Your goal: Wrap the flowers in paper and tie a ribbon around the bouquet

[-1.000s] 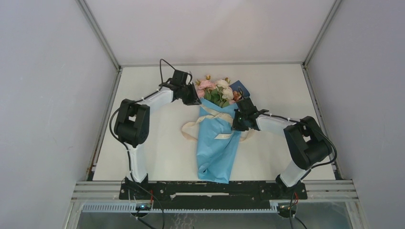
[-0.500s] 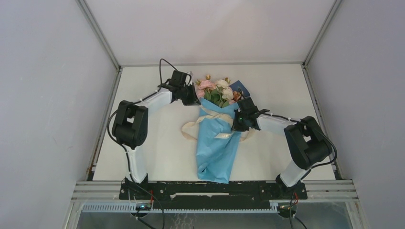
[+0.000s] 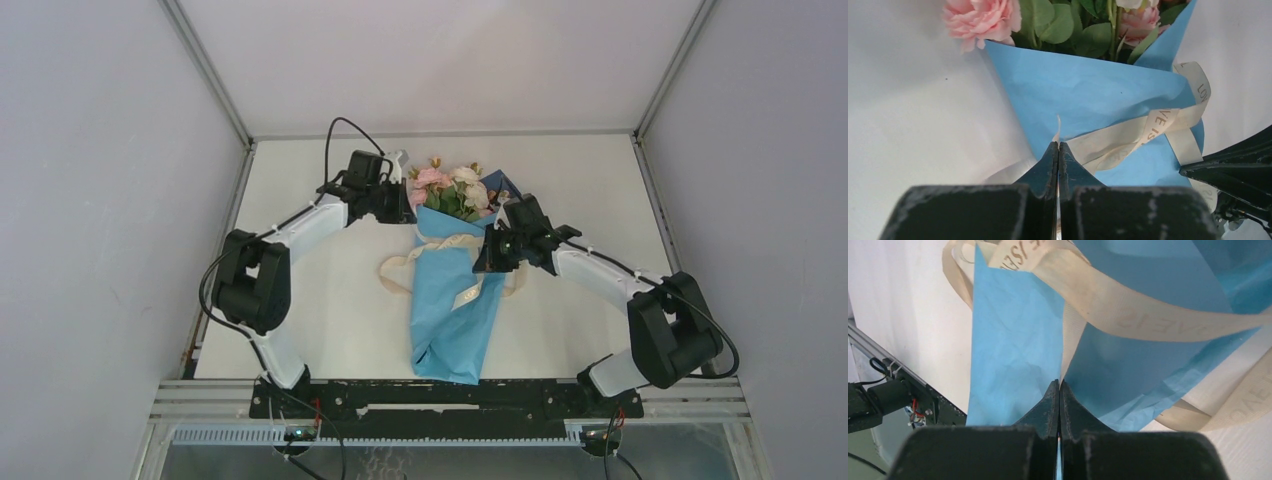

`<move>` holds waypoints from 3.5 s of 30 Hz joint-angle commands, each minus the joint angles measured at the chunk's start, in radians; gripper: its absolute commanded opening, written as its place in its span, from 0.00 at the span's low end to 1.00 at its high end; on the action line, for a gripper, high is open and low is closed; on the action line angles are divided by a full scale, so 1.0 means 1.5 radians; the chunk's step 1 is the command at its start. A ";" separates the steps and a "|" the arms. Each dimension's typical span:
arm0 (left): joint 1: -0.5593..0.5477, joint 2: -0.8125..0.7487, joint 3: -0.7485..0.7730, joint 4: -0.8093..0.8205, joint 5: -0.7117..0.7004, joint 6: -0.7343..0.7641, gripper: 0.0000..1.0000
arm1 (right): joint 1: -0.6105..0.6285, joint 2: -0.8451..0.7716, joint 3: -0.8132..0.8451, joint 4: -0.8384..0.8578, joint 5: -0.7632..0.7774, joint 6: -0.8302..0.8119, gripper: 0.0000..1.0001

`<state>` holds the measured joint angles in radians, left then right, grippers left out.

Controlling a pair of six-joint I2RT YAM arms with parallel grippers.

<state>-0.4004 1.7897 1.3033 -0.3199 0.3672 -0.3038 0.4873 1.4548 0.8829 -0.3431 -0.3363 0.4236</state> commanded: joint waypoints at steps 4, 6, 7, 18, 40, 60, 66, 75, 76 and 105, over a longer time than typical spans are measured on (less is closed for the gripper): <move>-0.030 -0.055 -0.041 0.027 0.007 0.059 0.00 | 0.017 -0.001 0.047 -0.013 -0.032 -0.029 0.00; -0.034 -0.052 -0.040 0.025 0.013 0.058 0.00 | 0.016 0.002 0.049 -0.015 -0.034 -0.031 0.00; -0.035 -0.051 -0.038 0.022 0.014 0.059 0.00 | 0.017 0.002 0.050 -0.017 -0.039 -0.031 0.00; -0.043 -0.051 -0.028 0.008 0.018 0.066 0.00 | 0.021 0.025 0.075 -0.012 -0.055 -0.034 0.00; 0.604 -0.221 -0.377 0.084 -0.485 0.619 0.00 | -0.730 -0.222 -0.250 0.069 -0.027 0.133 0.00; 0.694 -0.164 -0.295 0.151 -0.486 0.688 0.00 | -0.952 -0.183 -0.246 0.116 0.013 0.134 0.00; 0.704 -0.153 -0.308 0.172 -0.488 0.696 0.00 | -0.970 -0.181 -0.249 0.121 0.007 0.136 0.00; 0.720 -0.152 -0.312 0.175 -0.480 0.701 0.00 | -0.984 -0.182 -0.252 0.125 0.001 0.140 0.00; 0.717 -0.159 -0.311 0.155 -0.468 0.692 0.00 | -0.979 -0.182 -0.252 0.128 -0.006 0.137 0.00; 0.301 -0.579 0.319 -0.538 0.372 0.172 0.00 | 0.255 -0.280 -0.061 0.218 0.141 -0.288 0.77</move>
<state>0.0544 0.9142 1.7683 -1.0939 0.8673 0.0452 0.6888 1.0374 0.8417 -0.4786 0.1600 0.2436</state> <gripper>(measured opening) 0.003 0.757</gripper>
